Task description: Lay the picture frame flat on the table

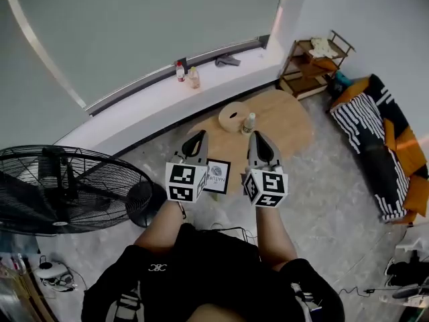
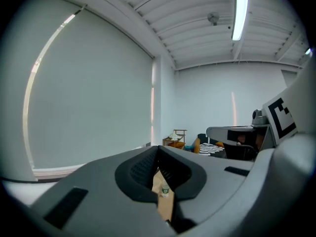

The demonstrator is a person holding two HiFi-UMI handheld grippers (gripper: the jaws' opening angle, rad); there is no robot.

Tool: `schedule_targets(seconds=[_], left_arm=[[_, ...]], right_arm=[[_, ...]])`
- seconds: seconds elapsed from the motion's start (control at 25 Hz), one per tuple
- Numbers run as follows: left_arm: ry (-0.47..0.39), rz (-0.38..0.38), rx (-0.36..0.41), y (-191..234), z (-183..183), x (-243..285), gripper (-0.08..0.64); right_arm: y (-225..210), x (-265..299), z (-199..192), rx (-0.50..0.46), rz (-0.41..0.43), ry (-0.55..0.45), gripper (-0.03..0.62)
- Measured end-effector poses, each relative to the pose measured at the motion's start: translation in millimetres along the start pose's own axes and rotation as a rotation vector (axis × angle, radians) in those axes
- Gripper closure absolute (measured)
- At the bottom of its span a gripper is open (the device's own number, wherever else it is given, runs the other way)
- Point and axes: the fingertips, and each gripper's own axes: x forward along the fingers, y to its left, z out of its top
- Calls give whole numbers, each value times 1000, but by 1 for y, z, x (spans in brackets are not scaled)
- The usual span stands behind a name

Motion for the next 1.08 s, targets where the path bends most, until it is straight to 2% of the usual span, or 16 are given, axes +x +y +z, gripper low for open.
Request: schedule_targets(seconds=[0.24, 0.44, 0.76, 1.08], left_arm=[[-61, 21, 52, -10, 26, -31, 540], [-75, 43, 56, -33, 44, -54, 540], [-81, 57, 81, -36, 55, -68, 540], [-77, 56, 63, 8, 41, -35, 540]], right_arm=[[13, -20, 16, 26, 26, -41, 580], [7, -55, 38, 14, 41, -70, 580], [7, -65, 47, 21, 44, -76, 578], [13, -11, 31, 20, 36, -72, 578]])
